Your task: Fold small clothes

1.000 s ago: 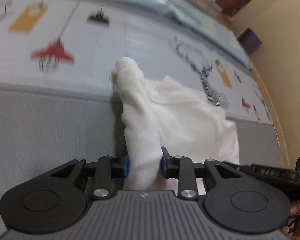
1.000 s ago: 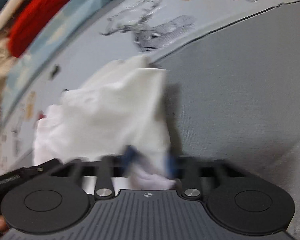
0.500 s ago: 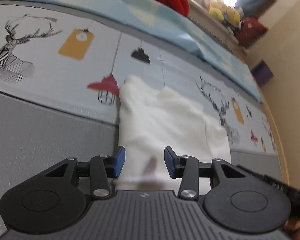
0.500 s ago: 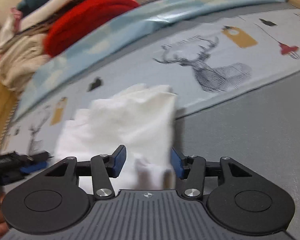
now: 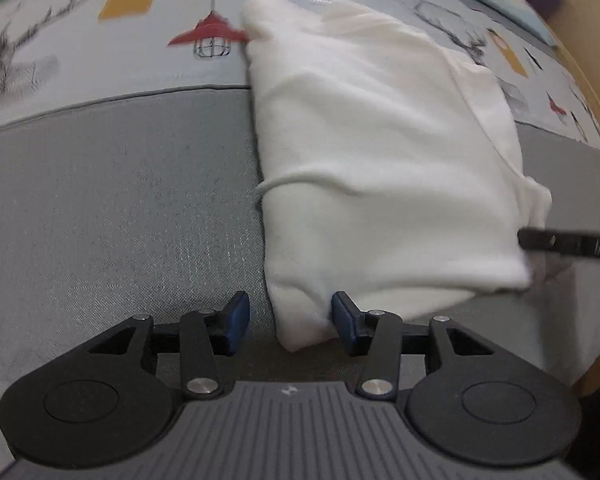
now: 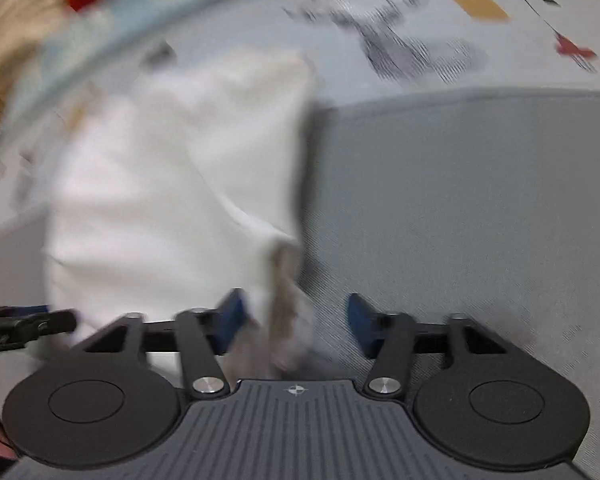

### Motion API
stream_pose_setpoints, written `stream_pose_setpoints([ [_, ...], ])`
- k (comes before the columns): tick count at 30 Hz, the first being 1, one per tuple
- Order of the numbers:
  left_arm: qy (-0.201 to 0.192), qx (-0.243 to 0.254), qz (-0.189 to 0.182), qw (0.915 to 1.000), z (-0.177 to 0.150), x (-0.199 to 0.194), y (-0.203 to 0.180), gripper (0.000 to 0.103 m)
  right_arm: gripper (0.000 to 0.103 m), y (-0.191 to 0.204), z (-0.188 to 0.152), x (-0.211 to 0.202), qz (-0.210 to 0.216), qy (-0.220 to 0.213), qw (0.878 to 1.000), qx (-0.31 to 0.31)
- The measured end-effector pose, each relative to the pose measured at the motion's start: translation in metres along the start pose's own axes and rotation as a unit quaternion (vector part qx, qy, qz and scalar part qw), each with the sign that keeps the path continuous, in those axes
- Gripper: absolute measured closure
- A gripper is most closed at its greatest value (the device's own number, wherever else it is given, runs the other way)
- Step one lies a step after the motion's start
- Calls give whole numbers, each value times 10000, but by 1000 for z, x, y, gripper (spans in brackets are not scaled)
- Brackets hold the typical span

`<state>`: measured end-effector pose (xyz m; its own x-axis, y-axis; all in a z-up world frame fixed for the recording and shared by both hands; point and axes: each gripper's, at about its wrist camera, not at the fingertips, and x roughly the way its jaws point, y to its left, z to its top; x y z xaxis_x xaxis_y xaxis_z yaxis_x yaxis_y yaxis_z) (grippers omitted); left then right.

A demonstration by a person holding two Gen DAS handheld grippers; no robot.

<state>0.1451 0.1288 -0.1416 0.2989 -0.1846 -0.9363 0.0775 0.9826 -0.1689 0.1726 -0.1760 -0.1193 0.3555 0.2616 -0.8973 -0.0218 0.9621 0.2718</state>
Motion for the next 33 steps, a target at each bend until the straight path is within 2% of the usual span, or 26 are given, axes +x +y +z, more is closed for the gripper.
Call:
stream_pose_setpoints([
  [2, -144, 97, 198, 9997, -4, -16, -7, 52, 42, -6, 0, -8, -69, -82, 9998, 164],
  [4, -409, 247, 438, 9979, -14, -38, -17, 50, 45, -5, -4, -27, -318, -386, 9987, 88],
  [5, -598, 341, 558, 9961, -19, -52, -22, 41, 47, -3, -7, -37, -503, -570, 9971, -27],
  [6, -839, 418, 678, 9933, -26, -66, -29, 25, 48, 1, -12, -50, -692, -842, 9939, -196],
  [8, -1370, 484, 878, 9855, -39, -93, -40, 7, 46, 5, -15, -76, -799, -1380, 9859, -500],
  [10, -1866, 473, 893, 9772, -52, -117, -51, 5, 38, 10, -27, -108, -677, -1936, 9768, -613],
  [12, -2237, 297, 789, 9710, -71, -138, -62, 2, 15, 14, -47, -137, -400, -2352, 9688, -675],
  [14, -2529, 89, 673, 9651, -92, -150, -71, 1, 8, 13, -71, -157, -209, -2669, 9608, -722],
  [15, -2650, 19, 678, 9619, -103, -153, -75, 1, 8, 15, -82, -164, -176, -2784, 9574, -741],
  [20, -2605, -53, 842, 9618, -134, -152, -93, 1, 3, 18, -125, -189, -243, -3139, 9461, -763],
  [25, -2647, -103, 796, 9610, -140, -153, -95, 1, 3, 16, -138, -186, -230, -2802, 9587, -434],
  [29, -2535, -288, 878, 9629, -142, -151, -91, 1, 3, 19, -142, -186, -194, -2765, 9602, -330],
  [33, -2323, -238, 977, 9674, -139, -144, -93, 1, 3, 24, -142, -179, -181, -2609, 9646, -342],
])
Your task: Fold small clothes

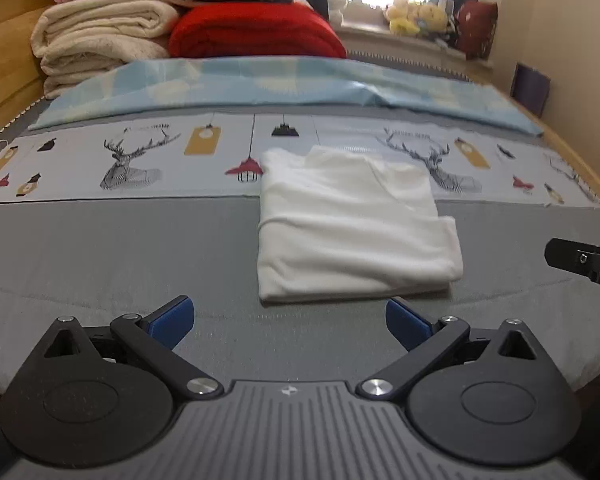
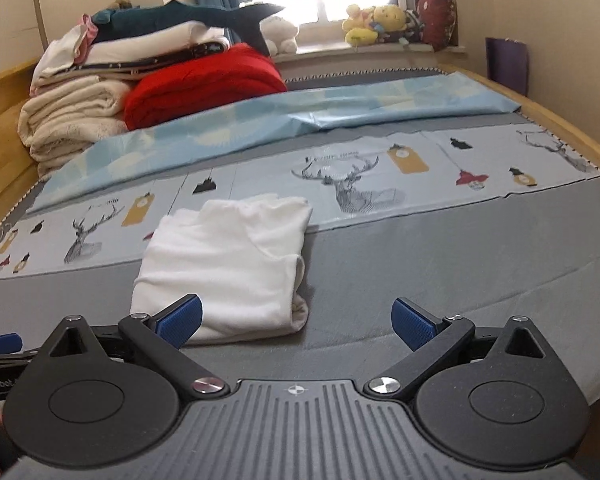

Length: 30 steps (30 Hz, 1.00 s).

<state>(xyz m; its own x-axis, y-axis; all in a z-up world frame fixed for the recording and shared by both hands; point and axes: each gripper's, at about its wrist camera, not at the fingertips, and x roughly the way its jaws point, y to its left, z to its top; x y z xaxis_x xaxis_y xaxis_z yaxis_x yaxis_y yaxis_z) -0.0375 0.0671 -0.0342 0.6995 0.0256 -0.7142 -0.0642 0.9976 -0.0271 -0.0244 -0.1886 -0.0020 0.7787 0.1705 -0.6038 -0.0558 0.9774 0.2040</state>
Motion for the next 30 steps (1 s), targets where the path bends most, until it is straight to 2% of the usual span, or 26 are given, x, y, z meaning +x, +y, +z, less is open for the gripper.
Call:
stream_pose_setpoints([
  [10, 51, -144, 2, 9999, -1, 11, 4, 1, 3, 19, -1, 9, 115, 50, 9990, -429],
  [13, -23, -102, 9, 9999, 0, 12, 0, 1, 3, 17, -4, 16, 70, 205, 9991, -358],
  [20, -32, 41, -75, 10000, -2, 16, -8, 1, 3, 19, -4, 19, 157, 229, 9987, -417],
  [30, -1, -81, -107, 9999, -1, 18, -3, 1, 3, 25, -5, 18, 241, 238, 9978, -568],
])
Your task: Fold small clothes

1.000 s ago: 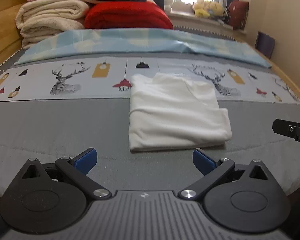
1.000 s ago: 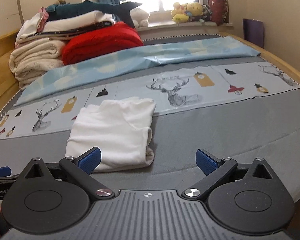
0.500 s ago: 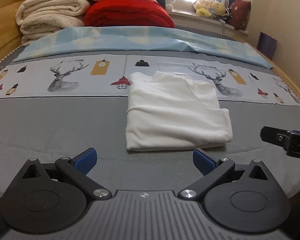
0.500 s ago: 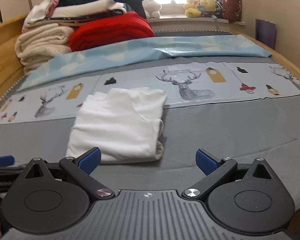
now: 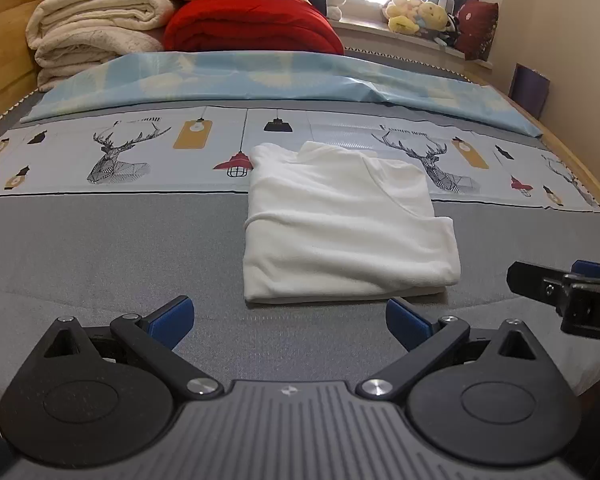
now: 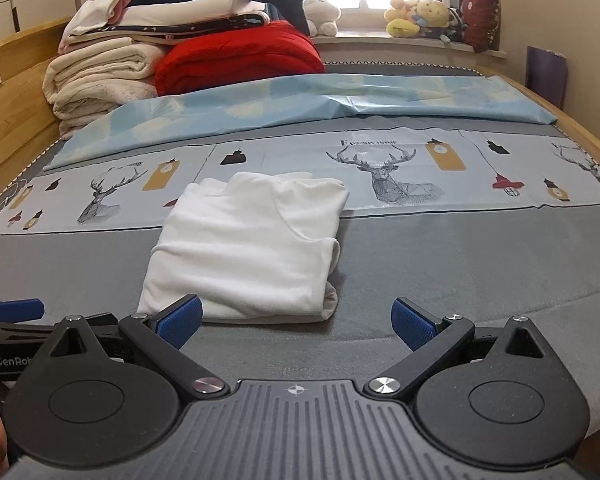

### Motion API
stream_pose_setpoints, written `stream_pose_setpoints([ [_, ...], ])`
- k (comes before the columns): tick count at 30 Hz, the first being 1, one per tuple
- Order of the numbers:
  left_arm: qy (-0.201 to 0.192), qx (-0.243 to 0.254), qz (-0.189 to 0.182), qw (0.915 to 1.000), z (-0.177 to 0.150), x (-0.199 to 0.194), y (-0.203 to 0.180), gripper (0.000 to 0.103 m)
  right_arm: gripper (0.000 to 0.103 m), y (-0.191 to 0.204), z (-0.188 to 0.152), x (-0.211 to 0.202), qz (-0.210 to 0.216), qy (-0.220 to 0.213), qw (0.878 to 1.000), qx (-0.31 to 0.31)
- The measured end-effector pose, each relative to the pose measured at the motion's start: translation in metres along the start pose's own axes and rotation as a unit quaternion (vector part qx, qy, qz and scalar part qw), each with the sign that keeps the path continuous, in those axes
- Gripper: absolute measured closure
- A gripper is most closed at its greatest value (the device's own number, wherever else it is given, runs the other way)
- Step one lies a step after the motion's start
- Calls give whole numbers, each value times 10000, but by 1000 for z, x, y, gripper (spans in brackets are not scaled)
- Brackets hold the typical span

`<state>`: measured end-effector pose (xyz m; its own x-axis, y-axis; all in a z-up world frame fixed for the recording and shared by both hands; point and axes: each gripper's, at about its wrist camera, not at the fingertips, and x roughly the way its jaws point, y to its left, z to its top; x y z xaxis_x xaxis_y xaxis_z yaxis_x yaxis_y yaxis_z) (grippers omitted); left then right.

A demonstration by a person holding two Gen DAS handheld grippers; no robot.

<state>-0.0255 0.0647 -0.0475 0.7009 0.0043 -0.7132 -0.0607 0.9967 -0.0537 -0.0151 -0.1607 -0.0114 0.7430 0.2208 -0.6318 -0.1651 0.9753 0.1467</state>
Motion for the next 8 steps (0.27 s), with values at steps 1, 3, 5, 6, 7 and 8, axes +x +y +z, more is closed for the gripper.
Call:
stream_pose_setpoints([
  [1, 5, -7, -2, 10000, 1, 0, 0, 1, 3, 1, 0, 0, 4, 1, 10000, -22],
  [3, 11, -24, -5, 10000, 1, 0, 1, 1, 3, 2, 0, 0, 19, 7, 10000, -51],
  [5, 17, -14, -6, 10000, 1, 0, 0, 1, 3, 3, 0, 0, 39, 5, 10000, -69],
  [6, 17, -8, -4, 10000, 1, 0, 0, 1, 3, 3, 1, 0, 43, 0, 10000, -75],
  [7, 15, -8, -1, 10000, 1, 0, 0, 1, 3, 3, 1, 0, 49, -7, 10000, -79],
  [8, 15, -12, 0, 10000, 1, 0, 0, 1, 3, 3, 1, 0, 53, -10, 10000, -81],
])
